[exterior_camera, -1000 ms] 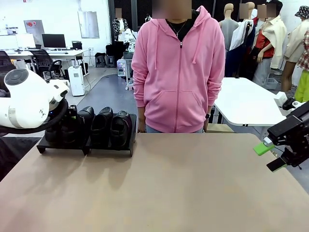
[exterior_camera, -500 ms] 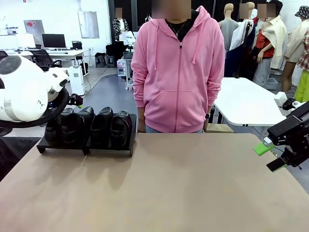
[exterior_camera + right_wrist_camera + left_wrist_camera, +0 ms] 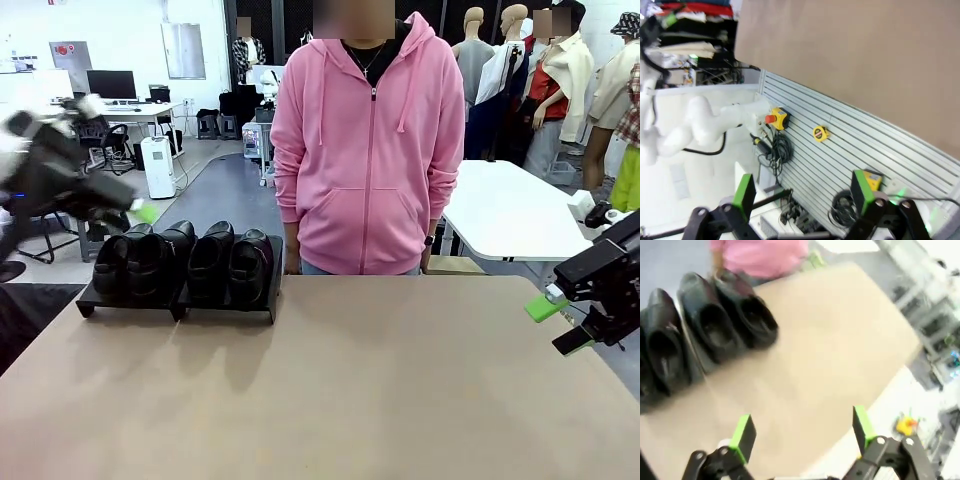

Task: Organize the shoes by placing them on the stand.
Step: Place the Shoe from the middle of the table onto the Shoes Stand.

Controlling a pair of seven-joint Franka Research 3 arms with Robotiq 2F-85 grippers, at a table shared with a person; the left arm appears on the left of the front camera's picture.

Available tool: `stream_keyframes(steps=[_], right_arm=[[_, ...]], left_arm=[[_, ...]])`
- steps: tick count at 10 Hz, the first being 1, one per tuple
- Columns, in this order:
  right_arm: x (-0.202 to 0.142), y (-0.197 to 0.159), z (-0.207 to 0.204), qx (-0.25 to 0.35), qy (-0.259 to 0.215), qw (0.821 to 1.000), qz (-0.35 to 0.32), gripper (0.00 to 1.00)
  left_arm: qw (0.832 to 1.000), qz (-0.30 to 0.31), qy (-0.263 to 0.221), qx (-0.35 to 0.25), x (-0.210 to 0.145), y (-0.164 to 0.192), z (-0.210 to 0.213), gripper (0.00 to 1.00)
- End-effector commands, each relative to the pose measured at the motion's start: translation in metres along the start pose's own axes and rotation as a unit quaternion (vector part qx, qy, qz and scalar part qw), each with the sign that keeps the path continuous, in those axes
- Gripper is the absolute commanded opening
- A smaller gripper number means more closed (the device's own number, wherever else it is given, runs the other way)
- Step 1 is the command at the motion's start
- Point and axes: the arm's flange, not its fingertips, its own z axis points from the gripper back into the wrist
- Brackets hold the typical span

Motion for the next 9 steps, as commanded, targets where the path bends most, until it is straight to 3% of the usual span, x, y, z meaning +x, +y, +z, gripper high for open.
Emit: stream_keyframes(steps=[1, 3, 5, 6, 7, 9], right_arm=[[0.002, 0.0, 0.001, 0.011, -0.004, 1.0, 0.014, 1.0], [0.002, 0.0, 0.001, 0.011, -0.004, 1.0, 0.014, 1.0], [0.002, 0.0, 0.001, 0.011, -0.004, 1.0, 0.014, 1.0], [0.002, 0.0, 0.001, 0.011, -0.004, 1.0, 0.014, 1.0], [0.002, 0.0, 0.001, 0.011, -0.004, 1.0, 0.014, 1.0], [0.002, 0.0, 0.001, 0.011, -0.004, 1.0, 0.014, 1.0]], left_arm=[[0.994, -0.021, 0.1, -0.039, -0.032, 0.011, 0.049, 1.0], [0.989, 0.003, 0.127, -0.079, -0.052, 0.015, 0.047, 1.0], [0.989, 0.008, 0.076, -0.129, -0.072, 0.028, 0.021, 1.0], [0.99, 0.034, 0.024, -0.138, -0.079, 0.041, 0.011, 1.0], [0.988, 0.013, 0.11, -0.109, -0.072, 0.018, 0.04, 1.0], [0.988, 0.013, 0.11, -0.109, -0.072, 0.018, 0.04, 1.0]])
